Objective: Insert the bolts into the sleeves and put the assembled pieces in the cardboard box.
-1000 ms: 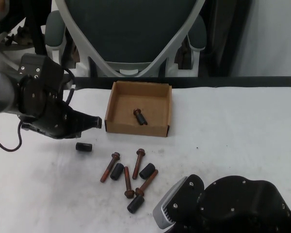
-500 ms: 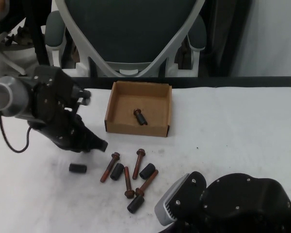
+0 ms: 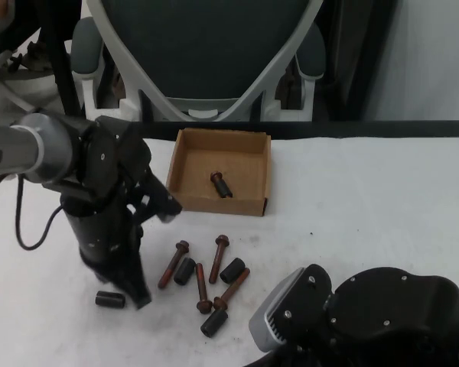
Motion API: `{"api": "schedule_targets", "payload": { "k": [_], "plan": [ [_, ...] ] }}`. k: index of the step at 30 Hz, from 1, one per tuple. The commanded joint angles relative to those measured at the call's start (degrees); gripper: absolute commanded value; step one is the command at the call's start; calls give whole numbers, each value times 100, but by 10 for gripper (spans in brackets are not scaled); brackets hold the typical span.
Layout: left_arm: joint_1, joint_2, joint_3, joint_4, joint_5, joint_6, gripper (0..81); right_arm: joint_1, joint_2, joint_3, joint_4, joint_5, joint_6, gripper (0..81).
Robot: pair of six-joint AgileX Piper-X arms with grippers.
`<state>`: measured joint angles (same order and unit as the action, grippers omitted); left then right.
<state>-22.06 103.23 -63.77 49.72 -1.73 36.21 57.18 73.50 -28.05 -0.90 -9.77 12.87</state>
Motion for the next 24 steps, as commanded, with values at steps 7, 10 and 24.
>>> {"api": "schedule_targets", "payload": {
  "k": [7,10,24],
  "plan": [
    [-71,-1022,-28,214,-215,1306,8,-4,-70,7,325,-236,4,2],
    [-99,-1225,-15,227,-170,1860,8,-4,-70,22,357,-343,4,2],
    [-147,-1291,0,1270,492,3115,92,2,-70,22,362,-378,19,2]
  ]
}}
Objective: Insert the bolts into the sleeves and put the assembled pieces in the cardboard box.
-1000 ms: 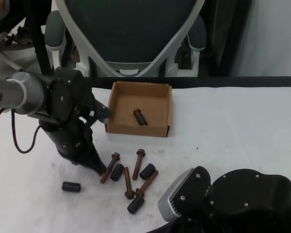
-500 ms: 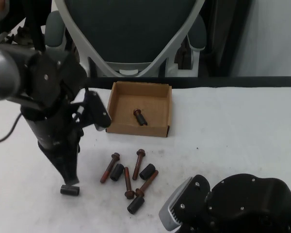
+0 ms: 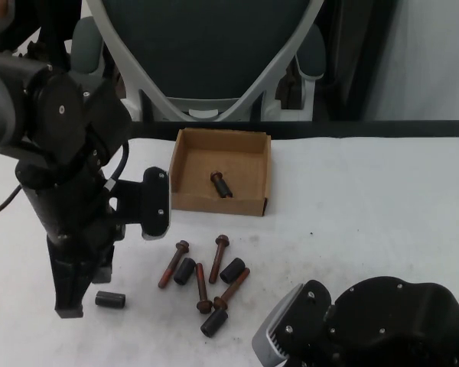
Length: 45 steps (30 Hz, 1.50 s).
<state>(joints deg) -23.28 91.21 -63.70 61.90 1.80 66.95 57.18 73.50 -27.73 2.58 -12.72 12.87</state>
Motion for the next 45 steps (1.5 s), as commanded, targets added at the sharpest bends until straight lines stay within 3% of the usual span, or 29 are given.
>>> {"api": "schedule_targets", "payload": {
  "k": [1,7,10,18,27,45],
  "plan": [
    [-25,-89,-7,29,138,65,124,2,-70,-10,14,-166,29,2],
    [-25,-89,-7,-89,83,122,410,2,-70,-10,26,-308,48,2],
    [-25,-89,-7,-405,4,224,490,2,-70,-10,74,-308,48,2],
    [-25,-59,5,-676,-180,809,492,2,-70,-10,171,-308,48,2],
    [-13,343,194,-671,-667,807,489,2,-70,-10,171,-308,48,2],
    [4,1098,206,-1194,-470,853,489,2,-70,-10,171,-308,48,2]
  ]
}}
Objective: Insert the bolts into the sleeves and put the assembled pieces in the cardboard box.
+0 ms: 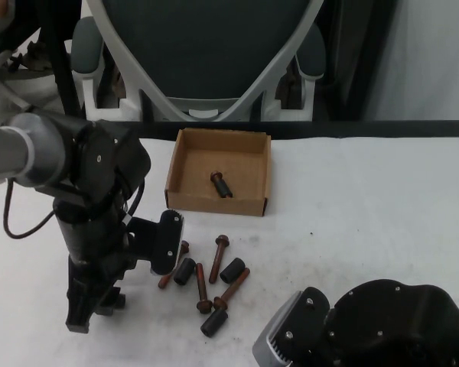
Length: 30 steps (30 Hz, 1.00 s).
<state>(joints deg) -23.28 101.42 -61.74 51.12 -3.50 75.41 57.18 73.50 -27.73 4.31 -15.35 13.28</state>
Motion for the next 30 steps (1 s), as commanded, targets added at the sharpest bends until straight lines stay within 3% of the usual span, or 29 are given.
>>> {"api": "schedule_targets", "payload": {
  "k": [1,10,12,17,24,30],
  "plan": [
    [4,113,11,-129,60,7,489,2,-70,-10,-2,-45,7,2],
    [29,459,11,-135,60,7,467,2,-70,-10,15,-45,7,2],
    [65,467,11,-98,60,7,379,2,-70,-10,15,-45,7,2],
    [246,467,11,143,110,7,5,2,-70,-10,15,-45,7,2],
    [413,467,11,403,460,-685,8,2,-70,-10,258,638,85,2],
    [392,434,26,766,1935,-1502,8,-11,-70,-89,276,907,222,2]
  ]
}}
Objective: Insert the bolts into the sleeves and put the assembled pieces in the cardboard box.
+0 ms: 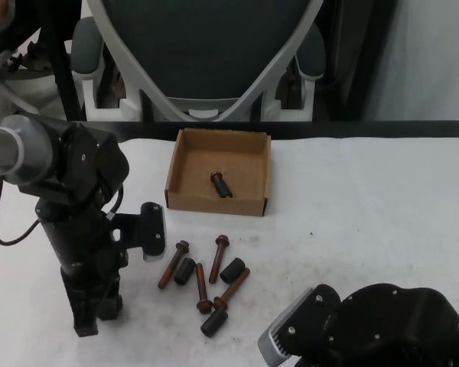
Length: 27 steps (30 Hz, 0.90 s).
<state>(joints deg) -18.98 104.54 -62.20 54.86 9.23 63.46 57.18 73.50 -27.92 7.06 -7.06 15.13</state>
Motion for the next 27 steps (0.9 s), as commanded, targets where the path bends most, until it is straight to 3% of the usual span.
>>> {"api": "schedule_targets", "payload": {
  "k": [1,8,15,21,27],
  "plan": [
    [-60,91,115,386,862,-386,8,-11,-70,-104,2,77,37,2],
    [-337,-757,1095,-852,1330,-911,8,-11,-70,-313,2,178,176,2],
    [-459,-1903,1931,-2059,1501,-2213,8,-24,-70,-734,719,762,186,2],
    [-655,-3022,2566,-2797,1938,-3338,8,-355,-70,-1278,1483,803,186,2],
    [-1196,-4186,3577,-4719,1174,-4255,8,-796,-60,-1685,1953,387,100,2]
  ]
}}
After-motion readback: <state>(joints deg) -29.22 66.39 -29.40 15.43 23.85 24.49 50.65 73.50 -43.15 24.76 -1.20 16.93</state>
